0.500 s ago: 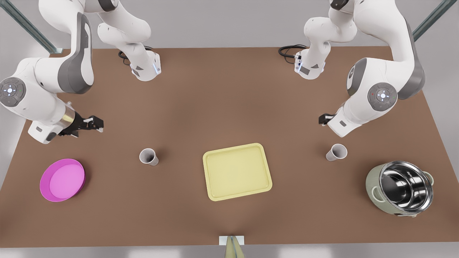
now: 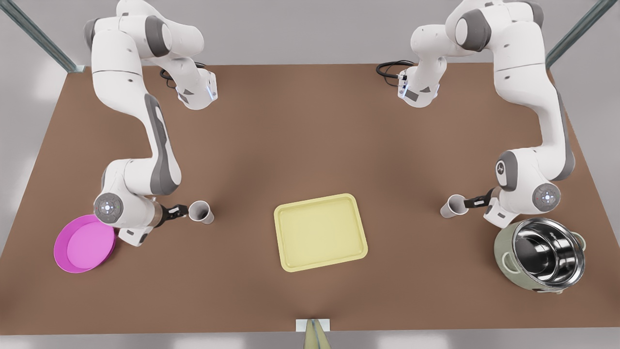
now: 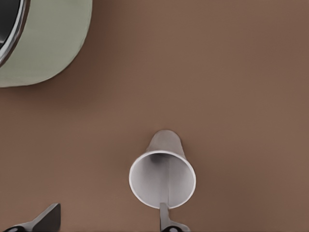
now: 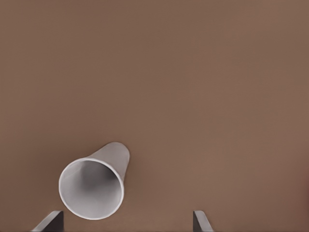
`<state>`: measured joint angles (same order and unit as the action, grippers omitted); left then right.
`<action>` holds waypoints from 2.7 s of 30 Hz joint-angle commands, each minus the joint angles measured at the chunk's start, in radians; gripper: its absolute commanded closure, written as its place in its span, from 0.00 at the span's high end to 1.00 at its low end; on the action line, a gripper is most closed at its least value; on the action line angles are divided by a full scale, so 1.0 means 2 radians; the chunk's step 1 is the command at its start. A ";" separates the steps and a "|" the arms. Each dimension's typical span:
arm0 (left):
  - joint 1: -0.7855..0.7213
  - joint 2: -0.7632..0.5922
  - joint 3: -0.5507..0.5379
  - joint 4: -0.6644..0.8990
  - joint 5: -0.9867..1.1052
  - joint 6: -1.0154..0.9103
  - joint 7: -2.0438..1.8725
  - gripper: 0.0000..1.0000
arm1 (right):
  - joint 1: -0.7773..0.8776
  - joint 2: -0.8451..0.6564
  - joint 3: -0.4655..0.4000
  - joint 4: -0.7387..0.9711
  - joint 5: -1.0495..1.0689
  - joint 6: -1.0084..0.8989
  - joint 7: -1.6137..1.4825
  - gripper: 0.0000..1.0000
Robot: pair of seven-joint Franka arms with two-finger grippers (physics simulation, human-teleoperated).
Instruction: Use both arms to respectively pick up the white IKEA cups from the middle-left and middle-right positions, then place the white IKEA cups onto the middle-middle tray, ensuring that the cups remain upright and do not tip over
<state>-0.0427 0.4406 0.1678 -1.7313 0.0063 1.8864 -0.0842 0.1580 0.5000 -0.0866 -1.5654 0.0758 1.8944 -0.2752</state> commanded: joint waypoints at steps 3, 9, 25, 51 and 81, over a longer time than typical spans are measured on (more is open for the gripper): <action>0.001 0.007 0.000 -0.029 -0.001 0.090 0.044 1.00 | 0.000 -0.011 0.000 -0.065 0.005 0.147 -0.018 1.00; 0.001 0.040 0.000 -0.043 -0.002 0.090 0.044 1.00 | 0.004 -0.027 0.003 -0.128 0.006 0.174 -0.018 1.00; -0.023 -0.045 -0.067 -0.033 -0.065 0.091 -0.022 0.21 | 0.006 0.011 0.008 -0.150 0.006 0.178 -0.017 0.57; -0.165 0.254 -0.155 0.327 -0.080 -0.017 -0.468 1.00 | 0.262 0.140 0.026 0.099 0.095 0.275 0.571 0.21; -0.068 -0.060 -0.098 0.198 0.038 -0.248 0.036 1.00 | 0.255 0.170 0.022 0.107 0.093 0.281 0.562 1.00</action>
<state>-0.1797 0.3218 -0.0277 -1.3350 0.0833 1.4024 -0.3327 0.6631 0.8308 -0.0423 -1.3531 0.2617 2.4585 0.7224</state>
